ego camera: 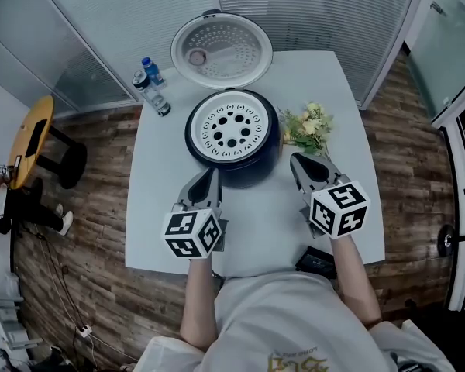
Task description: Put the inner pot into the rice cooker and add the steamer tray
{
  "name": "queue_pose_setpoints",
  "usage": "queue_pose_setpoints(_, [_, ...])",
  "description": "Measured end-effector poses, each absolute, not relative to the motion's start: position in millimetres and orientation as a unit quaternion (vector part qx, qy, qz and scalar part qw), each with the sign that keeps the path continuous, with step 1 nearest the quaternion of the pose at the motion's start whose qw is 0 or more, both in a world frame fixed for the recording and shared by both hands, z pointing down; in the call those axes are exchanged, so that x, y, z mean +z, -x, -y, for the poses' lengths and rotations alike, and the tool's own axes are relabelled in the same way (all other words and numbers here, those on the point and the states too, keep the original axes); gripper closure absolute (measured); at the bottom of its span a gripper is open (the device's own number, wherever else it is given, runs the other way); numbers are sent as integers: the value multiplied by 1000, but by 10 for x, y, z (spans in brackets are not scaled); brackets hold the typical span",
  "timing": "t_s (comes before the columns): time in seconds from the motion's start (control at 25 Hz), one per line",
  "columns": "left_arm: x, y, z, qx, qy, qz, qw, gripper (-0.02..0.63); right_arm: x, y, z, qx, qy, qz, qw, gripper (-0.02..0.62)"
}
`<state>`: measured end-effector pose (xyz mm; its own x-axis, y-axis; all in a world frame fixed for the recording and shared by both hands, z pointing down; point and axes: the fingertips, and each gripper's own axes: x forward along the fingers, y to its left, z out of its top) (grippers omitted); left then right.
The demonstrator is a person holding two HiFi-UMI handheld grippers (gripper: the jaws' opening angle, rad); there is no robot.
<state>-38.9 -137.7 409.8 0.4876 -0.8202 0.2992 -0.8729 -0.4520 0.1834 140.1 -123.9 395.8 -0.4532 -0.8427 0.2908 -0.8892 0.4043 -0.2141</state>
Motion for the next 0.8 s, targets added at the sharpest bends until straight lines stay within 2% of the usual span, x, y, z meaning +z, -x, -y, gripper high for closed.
queue_pose_setpoints(0.8, [4183, 257, 1377, 88, -853, 485, 173, 595, 4059, -1511, 1226, 190, -517, 830, 83, 580])
